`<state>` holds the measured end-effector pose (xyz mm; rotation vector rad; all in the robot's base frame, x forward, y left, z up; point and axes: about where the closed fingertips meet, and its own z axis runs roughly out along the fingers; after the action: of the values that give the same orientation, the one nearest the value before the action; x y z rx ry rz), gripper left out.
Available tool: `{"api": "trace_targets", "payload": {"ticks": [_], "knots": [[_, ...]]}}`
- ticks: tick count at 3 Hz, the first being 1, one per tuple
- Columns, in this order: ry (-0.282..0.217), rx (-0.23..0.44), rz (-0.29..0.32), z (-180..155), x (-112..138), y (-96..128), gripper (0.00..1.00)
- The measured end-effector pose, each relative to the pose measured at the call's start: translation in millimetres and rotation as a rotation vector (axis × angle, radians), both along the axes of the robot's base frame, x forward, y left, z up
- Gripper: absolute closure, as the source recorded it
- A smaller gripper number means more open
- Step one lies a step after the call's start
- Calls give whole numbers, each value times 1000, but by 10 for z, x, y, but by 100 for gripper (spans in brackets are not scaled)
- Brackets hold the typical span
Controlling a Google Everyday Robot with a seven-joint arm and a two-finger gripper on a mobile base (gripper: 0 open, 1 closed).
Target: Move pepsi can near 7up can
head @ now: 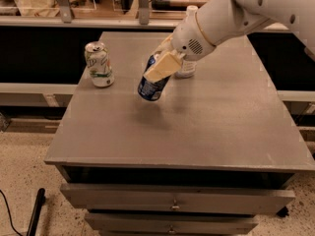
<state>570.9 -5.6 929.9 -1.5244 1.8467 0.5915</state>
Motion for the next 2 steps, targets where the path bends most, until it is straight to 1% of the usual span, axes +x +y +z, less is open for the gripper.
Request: {"api": "trace_targets", "payload": {"ticks": [1,2], "knots": [[0,1,0,-13,3,10,100],[-5,-62,7,2,72,117,100]]}}
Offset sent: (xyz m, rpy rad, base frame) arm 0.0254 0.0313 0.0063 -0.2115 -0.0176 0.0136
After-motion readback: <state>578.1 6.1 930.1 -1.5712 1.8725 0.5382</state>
